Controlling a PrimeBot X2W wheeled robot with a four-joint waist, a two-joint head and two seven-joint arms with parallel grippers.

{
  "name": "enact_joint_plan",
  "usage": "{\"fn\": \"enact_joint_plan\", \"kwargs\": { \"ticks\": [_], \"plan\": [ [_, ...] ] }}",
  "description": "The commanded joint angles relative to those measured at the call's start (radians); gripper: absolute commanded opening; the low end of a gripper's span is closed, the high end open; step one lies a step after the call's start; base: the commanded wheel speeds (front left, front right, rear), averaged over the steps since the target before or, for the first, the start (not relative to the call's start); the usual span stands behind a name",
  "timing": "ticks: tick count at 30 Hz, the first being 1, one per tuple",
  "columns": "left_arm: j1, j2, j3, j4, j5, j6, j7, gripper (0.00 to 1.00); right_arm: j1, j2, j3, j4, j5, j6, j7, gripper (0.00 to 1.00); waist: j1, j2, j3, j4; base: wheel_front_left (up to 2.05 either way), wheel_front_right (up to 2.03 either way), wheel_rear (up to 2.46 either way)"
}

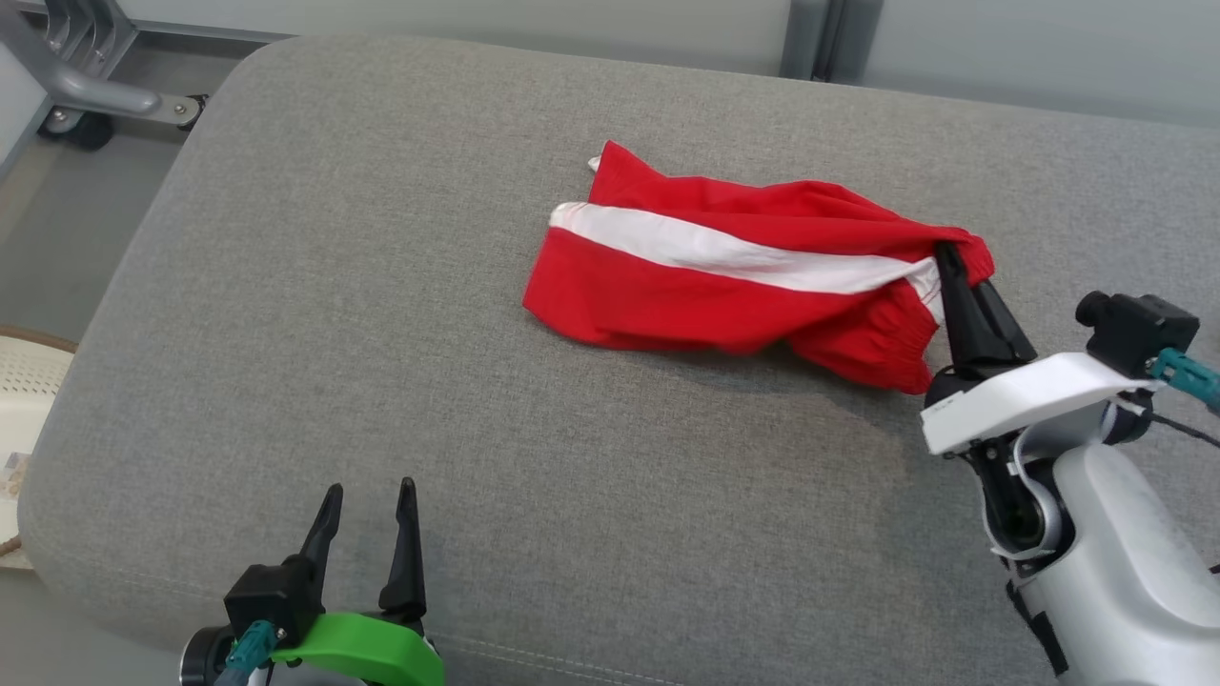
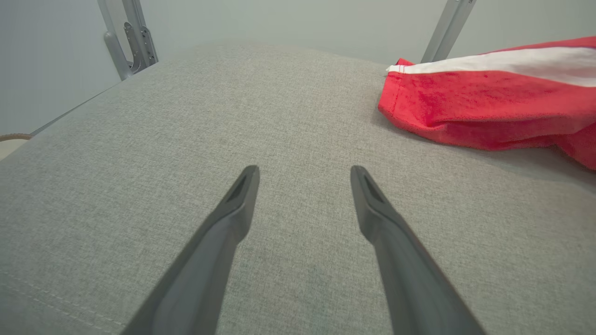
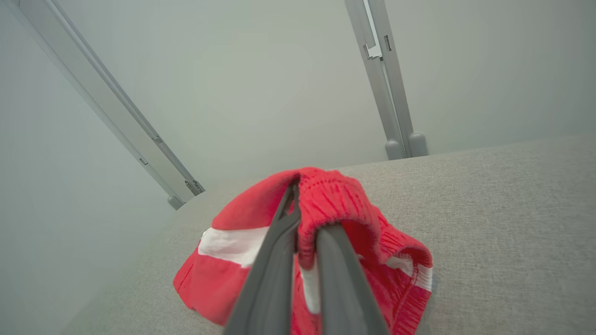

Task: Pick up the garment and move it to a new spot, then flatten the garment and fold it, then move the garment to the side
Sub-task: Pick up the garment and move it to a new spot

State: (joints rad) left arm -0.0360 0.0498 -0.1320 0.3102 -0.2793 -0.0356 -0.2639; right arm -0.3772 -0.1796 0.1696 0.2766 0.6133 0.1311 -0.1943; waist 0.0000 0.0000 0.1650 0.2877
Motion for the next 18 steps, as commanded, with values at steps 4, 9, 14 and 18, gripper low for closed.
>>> {"fn": "enact_joint_plan", "kwargs": {
  "ticks": [4,9,14,18],
  "plan": [
    [-0.020,0.002,-0.022,0.001,-0.011,-0.007,0.000,1.00,-0.044,-0.050,-0.055,0.052,-0.056,-0.001,0.091,0.00,0.0000,0.0000,0.013,0.009,0.00,0.00,0.00],
    [-0.038,0.002,-0.052,0.008,-0.016,-0.006,0.000,1.00,-0.100,-0.066,-0.077,0.225,-0.120,-0.001,0.140,0.04,0.0000,0.0000,0.036,0.042,0.00,0.00,0.00],
    [-0.038,0.002,-0.059,0.022,0.002,-0.006,0.000,1.00,-0.124,-0.079,-0.070,0.376,-0.193,-0.001,0.079,1.00,0.0000,0.0000,0.017,0.037,0.00,0.00,0.00],
    [-0.043,0.002,-0.043,0.020,0.011,-0.007,0.000,1.00,-0.106,-0.075,-0.082,0.418,-0.229,-0.001,-0.019,1.00,0.0000,0.0000,-0.005,-0.013,0.00,0.00,0.00]
  ]
}}
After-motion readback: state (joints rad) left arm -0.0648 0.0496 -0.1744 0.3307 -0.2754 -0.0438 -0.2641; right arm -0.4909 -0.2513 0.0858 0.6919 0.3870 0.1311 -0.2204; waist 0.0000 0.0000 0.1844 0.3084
